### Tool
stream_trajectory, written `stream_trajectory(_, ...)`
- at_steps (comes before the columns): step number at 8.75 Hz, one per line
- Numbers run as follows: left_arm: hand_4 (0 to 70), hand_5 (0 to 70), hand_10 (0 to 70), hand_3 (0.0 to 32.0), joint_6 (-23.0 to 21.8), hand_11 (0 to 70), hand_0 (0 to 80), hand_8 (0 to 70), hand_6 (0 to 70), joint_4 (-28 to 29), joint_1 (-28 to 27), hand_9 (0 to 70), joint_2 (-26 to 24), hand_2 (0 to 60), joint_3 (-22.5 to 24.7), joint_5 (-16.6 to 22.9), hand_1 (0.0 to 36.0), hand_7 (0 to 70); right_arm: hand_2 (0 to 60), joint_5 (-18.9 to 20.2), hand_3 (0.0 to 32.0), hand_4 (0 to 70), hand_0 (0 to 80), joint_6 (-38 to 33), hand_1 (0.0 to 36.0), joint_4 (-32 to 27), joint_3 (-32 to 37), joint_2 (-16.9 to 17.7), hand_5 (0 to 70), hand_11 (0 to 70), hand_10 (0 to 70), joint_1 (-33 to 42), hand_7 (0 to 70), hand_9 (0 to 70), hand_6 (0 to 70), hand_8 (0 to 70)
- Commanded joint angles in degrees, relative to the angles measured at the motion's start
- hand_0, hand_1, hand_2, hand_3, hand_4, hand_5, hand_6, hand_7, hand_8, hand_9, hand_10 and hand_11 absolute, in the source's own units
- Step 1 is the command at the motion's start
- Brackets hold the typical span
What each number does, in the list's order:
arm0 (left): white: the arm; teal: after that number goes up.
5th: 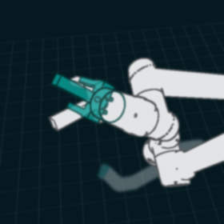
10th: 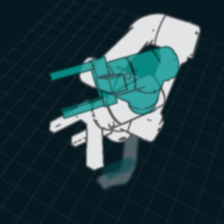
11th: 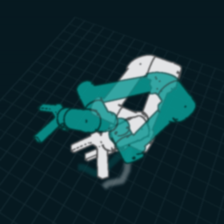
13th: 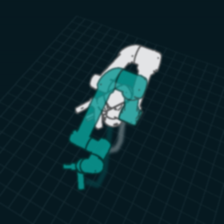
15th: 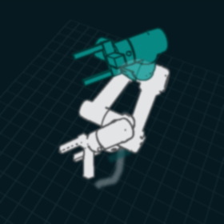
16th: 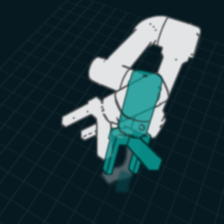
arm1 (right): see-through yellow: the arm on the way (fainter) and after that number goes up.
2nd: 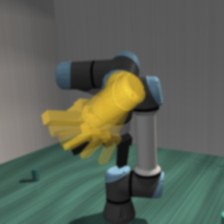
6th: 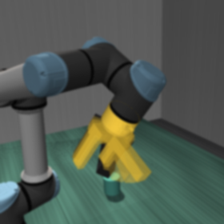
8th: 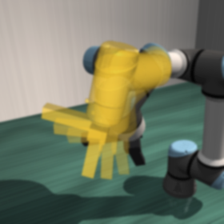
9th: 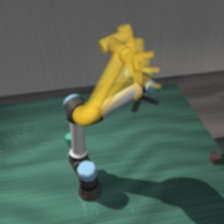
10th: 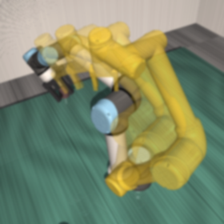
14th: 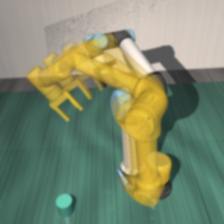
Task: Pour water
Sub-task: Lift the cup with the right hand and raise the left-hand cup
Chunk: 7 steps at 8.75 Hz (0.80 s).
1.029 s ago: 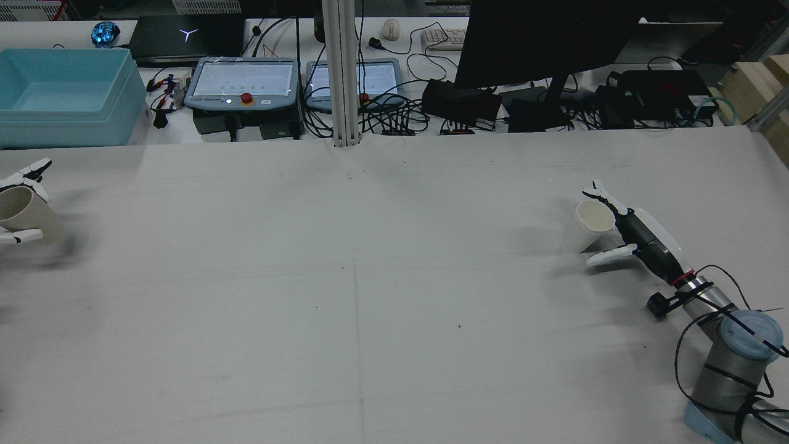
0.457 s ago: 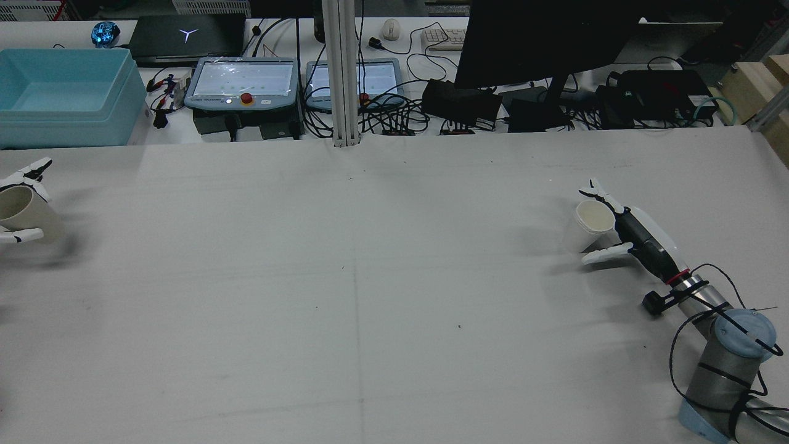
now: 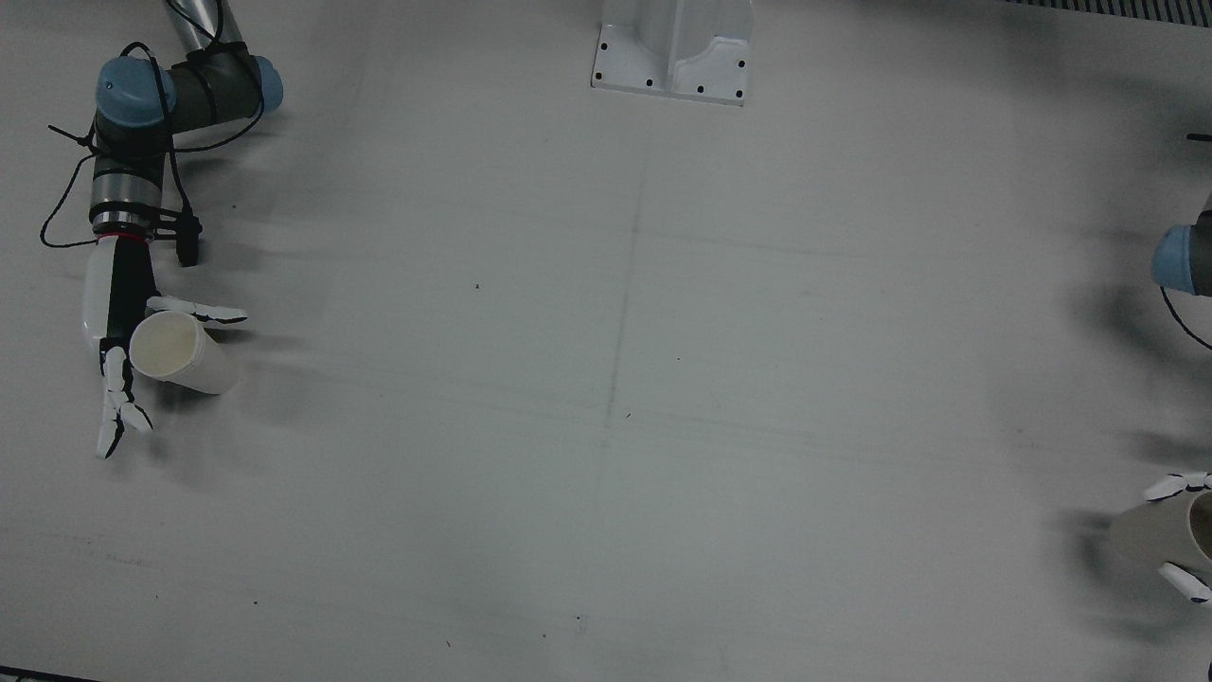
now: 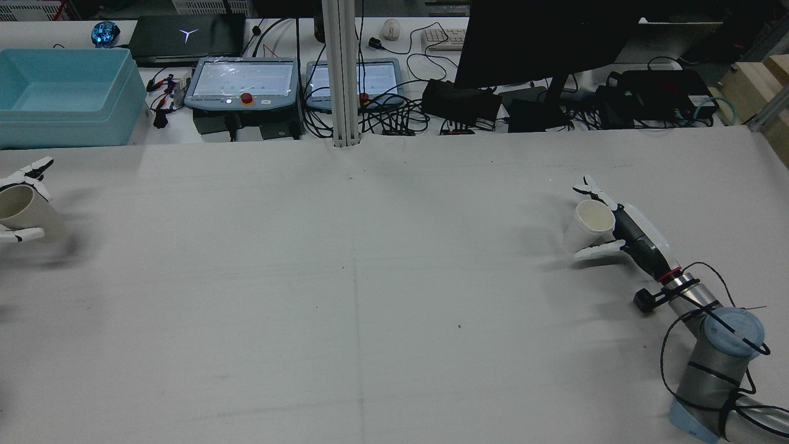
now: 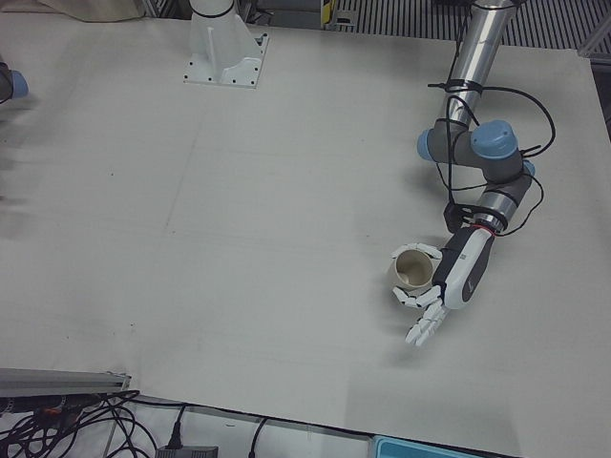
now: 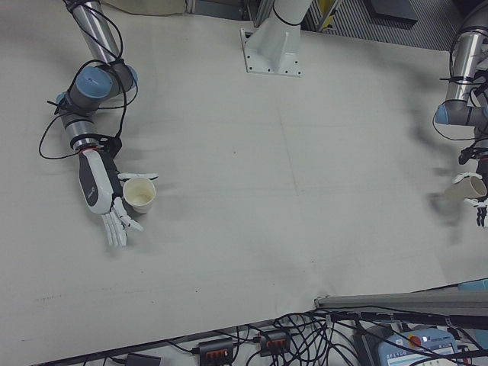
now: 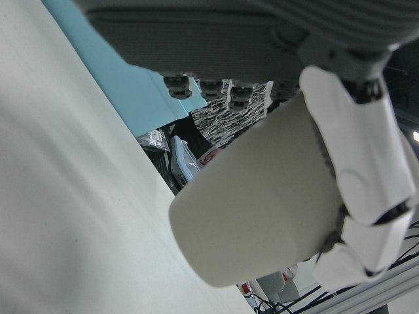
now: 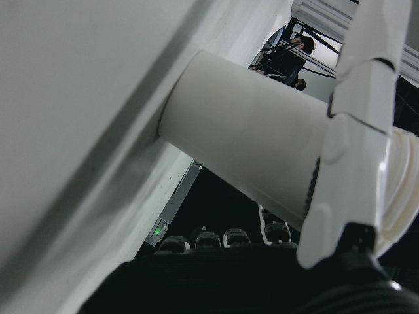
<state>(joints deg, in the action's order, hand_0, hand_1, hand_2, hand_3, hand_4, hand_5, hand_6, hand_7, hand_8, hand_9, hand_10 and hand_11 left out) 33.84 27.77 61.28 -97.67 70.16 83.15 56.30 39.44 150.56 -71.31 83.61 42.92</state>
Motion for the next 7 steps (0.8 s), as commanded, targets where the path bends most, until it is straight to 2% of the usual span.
stream_trajectory(1,36.1,44.5,2.9,0.0,-0.09,5.9,45.7,3.0,6.8,0.09,-0.02,5.1,-0.15,60.0,0.07,0.0,32.0,7.3,2.8,-0.14,0.0,2.7,57.1,0.72,22.5,2.27,-0.05,-1.95,21.8,0.0,0.0,-0.29,5.4,3.9,2.4,1.4)
stream_trajectory(2,36.1,44.5,2.8,0.0,-0.09,5.8,45.8,3.0,6.7,0.1,0.06,5.0,-0.15,60.0,0.07,0.0,31.9,7.2,4.0,-0.14,0.0,3.4,58.0,0.64,23.2,2.29,-0.05,-2.04,22.4,0.5,0.0,-0.55,8.0,6.1,3.7,2.9)
stream_trajectory(3,36.2,44.5,2.8,0.0,-0.09,5.8,45.9,3.0,6.7,0.1,0.06,4.9,-0.15,60.0,0.07,0.0,31.7,7.2,10.1,-0.14,0.0,5.3,57.7,0.63,23.9,2.29,-0.05,-2.05,23.4,5.7,2.1,-0.64,12.8,12.3,6.3,6.9)
stream_trajectory(4,36.1,44.5,2.7,0.0,-0.09,5.7,46.0,2.9,6.6,0.1,0.06,4.9,-0.15,60.0,0.07,0.09,31.5,7.2,15.4,-0.14,0.0,8.9,56.2,0.72,23.0,2.29,0.03,-2.05,28.5,17.5,10.4,-0.81,22.1,24.4,11.3,15.2)
stream_trajectory(5,36.0,44.2,2.8,0.0,-0.09,5.7,46.1,2.9,6.6,0.1,0.06,4.8,-0.15,60.0,0.07,0.0,31.4,7.2,11.4,-0.14,0.0,10.5,54.2,0.64,19.4,2.29,-0.05,-2.05,35.2,25.8,16.4,-0.9,29.6,32.8,14.8,20.8)
stream_trajectory(6,35.9,44.1,2.8,0.0,-0.09,5.8,46.0,2.8,6.6,0.1,0.06,4.8,-0.15,60.0,0.07,0.0,31.4,7.2,7.4,-0.14,0.0,9.4,52.3,0.63,16.4,2.29,-0.14,-1.96,38.7,30.1,19.5,-0.9,32.7,35.7,15.9,22.6)
stream_trajectory(7,35.8,44.1,2.7,0.0,-0.09,5.7,46.0,2.9,6.6,0.1,0.06,4.8,-0.15,60.0,0.07,0.0,31.3,7.2,3.7,-0.05,0.0,8.0,50.3,0.37,13.6,2.29,-0.4,-1.96,41.9,31.5,20.6,-0.9,34.0,36.1,16.0,22.6)
